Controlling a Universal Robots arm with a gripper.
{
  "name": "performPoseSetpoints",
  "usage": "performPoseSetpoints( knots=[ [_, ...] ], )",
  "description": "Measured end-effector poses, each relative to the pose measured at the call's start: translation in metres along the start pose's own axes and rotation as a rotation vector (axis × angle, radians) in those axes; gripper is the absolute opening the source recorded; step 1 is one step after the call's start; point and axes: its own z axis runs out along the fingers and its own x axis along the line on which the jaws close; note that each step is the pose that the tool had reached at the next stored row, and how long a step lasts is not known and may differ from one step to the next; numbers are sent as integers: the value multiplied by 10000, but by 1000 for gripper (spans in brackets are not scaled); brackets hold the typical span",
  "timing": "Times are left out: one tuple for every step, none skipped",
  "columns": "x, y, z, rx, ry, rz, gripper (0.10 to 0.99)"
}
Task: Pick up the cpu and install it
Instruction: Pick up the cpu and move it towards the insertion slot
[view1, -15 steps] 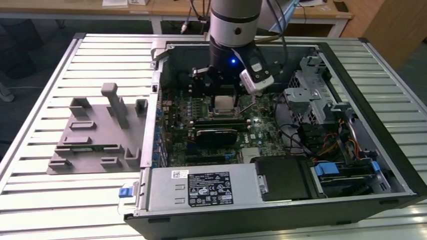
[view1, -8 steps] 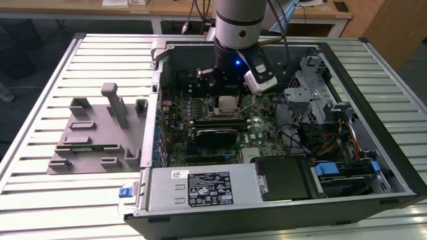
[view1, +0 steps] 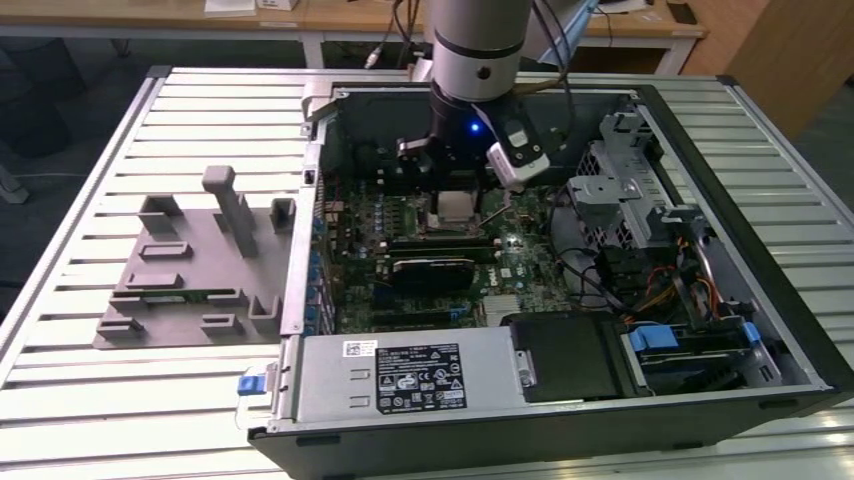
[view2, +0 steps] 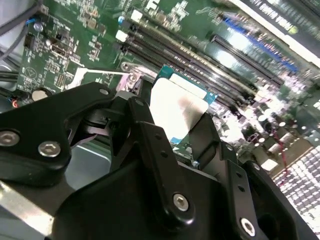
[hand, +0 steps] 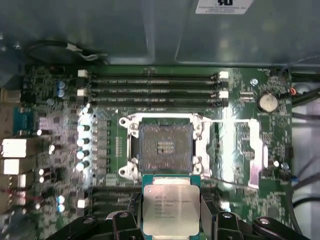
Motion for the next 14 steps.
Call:
performPoseSetpoints(
  knots=[
    [-1, 18, 19, 1, 8, 0, 545],
    [-2, 35, 38, 3, 16, 0, 545],
    [-2, 53, 56, 6, 28, 0, 545],
    [-2, 74, 71, 16, 46, 1, 545],
    [-2, 92, 85, 29, 67, 1, 545],
    [-2, 109, 99, 41, 92, 2, 545],
    [-2, 124, 112, 53, 119, 3, 545],
    [-1, 135, 126, 62, 148, 4, 545],
    [-2, 143, 141, 65, 170, 3, 545],
    [-1, 151, 147, 69, 176, 4, 545],
    [-2, 155, 153, 67, 175, 4, 545],
    [-4, 157, 158, 68, 177, 3, 545],
    [-10, 161, 163, 68, 177, 2, 545],
    [-19, 165, 168, 67, 176, 3, 545]
  ],
)
